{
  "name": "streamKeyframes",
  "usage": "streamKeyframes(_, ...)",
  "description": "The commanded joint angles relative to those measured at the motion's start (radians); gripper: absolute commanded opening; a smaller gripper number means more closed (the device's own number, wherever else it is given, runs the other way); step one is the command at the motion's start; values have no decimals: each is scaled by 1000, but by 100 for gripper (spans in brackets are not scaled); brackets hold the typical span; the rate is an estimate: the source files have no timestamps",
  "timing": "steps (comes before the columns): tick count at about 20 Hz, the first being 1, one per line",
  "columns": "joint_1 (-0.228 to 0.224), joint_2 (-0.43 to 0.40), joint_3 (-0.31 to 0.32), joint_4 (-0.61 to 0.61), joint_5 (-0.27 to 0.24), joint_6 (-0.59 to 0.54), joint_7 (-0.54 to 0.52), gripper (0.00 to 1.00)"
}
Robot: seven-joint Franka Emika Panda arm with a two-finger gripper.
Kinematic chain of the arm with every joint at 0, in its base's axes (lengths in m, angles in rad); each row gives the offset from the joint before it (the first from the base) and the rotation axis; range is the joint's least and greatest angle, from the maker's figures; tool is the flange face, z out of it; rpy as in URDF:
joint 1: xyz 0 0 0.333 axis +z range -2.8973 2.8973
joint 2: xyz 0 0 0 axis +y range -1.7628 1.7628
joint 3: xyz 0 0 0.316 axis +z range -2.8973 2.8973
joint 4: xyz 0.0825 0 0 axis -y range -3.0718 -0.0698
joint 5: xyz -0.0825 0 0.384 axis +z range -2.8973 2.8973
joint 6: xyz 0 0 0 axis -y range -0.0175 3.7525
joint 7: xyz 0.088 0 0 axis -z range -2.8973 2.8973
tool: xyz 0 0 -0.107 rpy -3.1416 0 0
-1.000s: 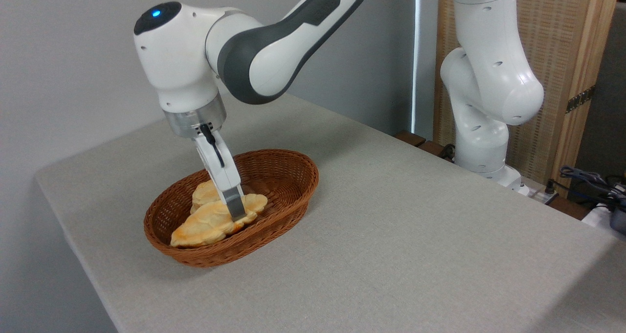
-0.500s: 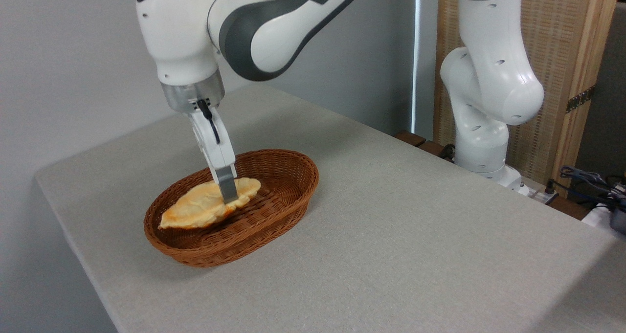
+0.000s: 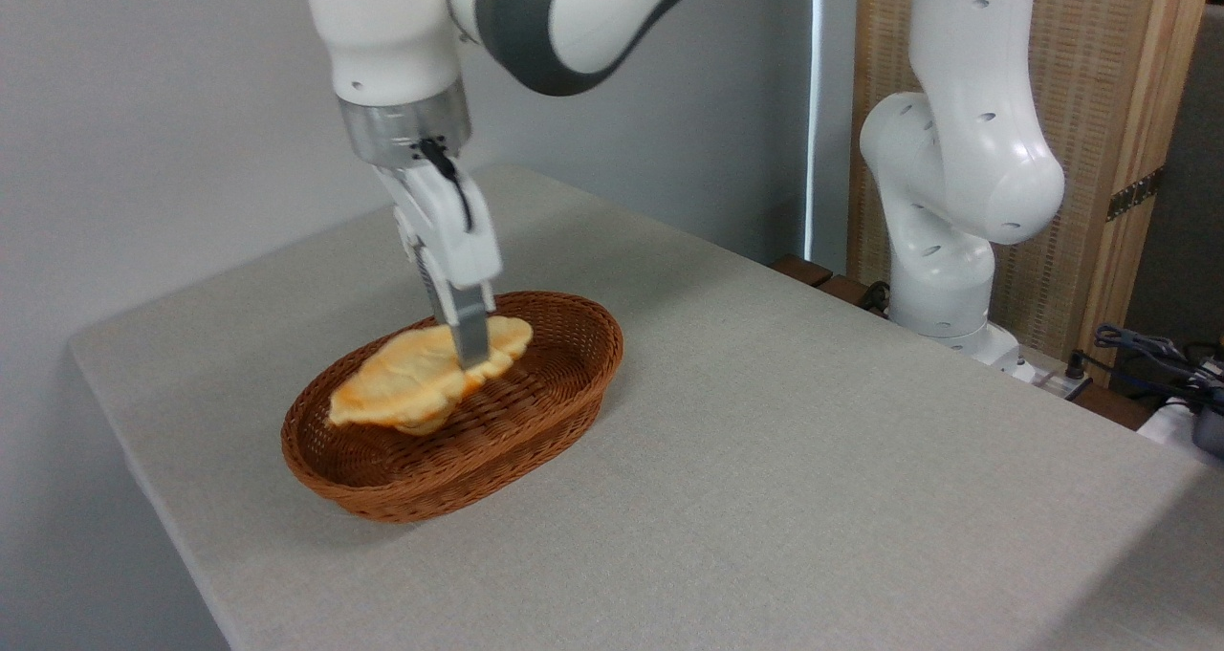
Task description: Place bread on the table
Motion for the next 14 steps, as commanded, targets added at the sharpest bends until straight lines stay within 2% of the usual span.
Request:
streamKeyframes(1,2,-9,88,-2,9,-27,0,46)
streamKeyframes(3,3,0,117,-2,11,-27,0,50)
streamKeyframes(4,5,10,134,-4,12,-27,0,58)
streamKeyframes(5,5,26,151,-5,12,-28,-3,77)
streamKeyframes(6,6,33,169,-8,12,-30,-3,78)
streamKeyframes(7,6,48,188,-11,12,-30,-3,86)
streamKeyframes(8,6,60,200,-11,12,-30,-4,100)
streamKeyframes(11,6,109,208,-11,12,-28,-4,100)
streamKeyframes(14,14,122,209,-11,12,-27,0,100)
